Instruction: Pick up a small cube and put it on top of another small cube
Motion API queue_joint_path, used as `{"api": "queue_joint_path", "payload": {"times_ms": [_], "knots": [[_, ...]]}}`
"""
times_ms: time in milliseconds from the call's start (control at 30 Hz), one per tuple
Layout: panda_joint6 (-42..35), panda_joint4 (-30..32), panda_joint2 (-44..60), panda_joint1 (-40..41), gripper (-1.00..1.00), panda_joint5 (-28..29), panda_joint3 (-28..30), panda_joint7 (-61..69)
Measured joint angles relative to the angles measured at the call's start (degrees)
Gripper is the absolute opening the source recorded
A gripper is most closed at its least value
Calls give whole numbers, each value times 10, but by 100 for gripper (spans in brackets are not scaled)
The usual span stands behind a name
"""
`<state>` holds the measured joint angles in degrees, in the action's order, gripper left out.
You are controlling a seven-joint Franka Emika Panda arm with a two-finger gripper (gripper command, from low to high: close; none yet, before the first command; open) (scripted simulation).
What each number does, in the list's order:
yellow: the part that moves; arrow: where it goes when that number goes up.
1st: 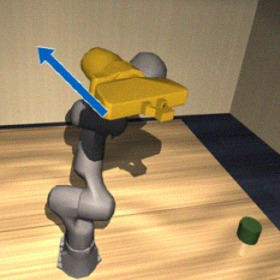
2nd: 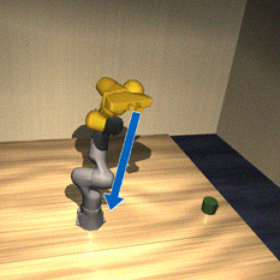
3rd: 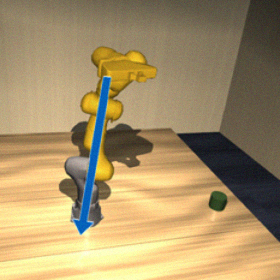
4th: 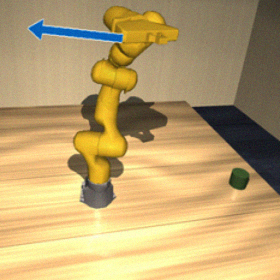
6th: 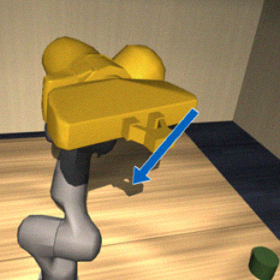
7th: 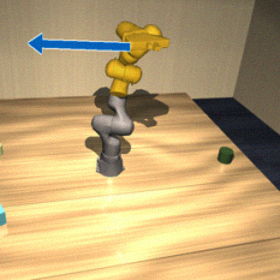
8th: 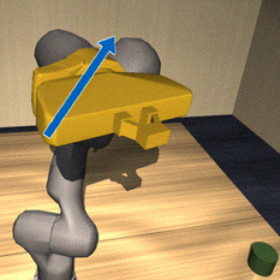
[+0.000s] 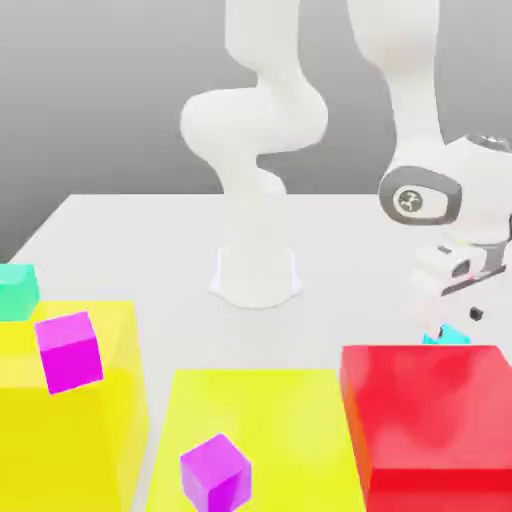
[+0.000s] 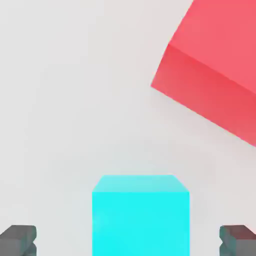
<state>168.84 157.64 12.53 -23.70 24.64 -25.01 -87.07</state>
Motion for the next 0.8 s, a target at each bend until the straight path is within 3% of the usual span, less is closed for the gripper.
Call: {"api": "queue_joint_path", "payload": {"times_ms": [167, 200, 400, 467, 800], "knots": [[36, -15, 54, -83, 0, 94, 105, -70], [40, -16, 60, -93, -100, 103, 117, -77], [44, -17, 63, -98, -100, 108, 123, -81], [35, -14, 51, -79, -100, 92, 100, -69], [-31, 17, -55, 40, -100, -114, -66, 85]]}}
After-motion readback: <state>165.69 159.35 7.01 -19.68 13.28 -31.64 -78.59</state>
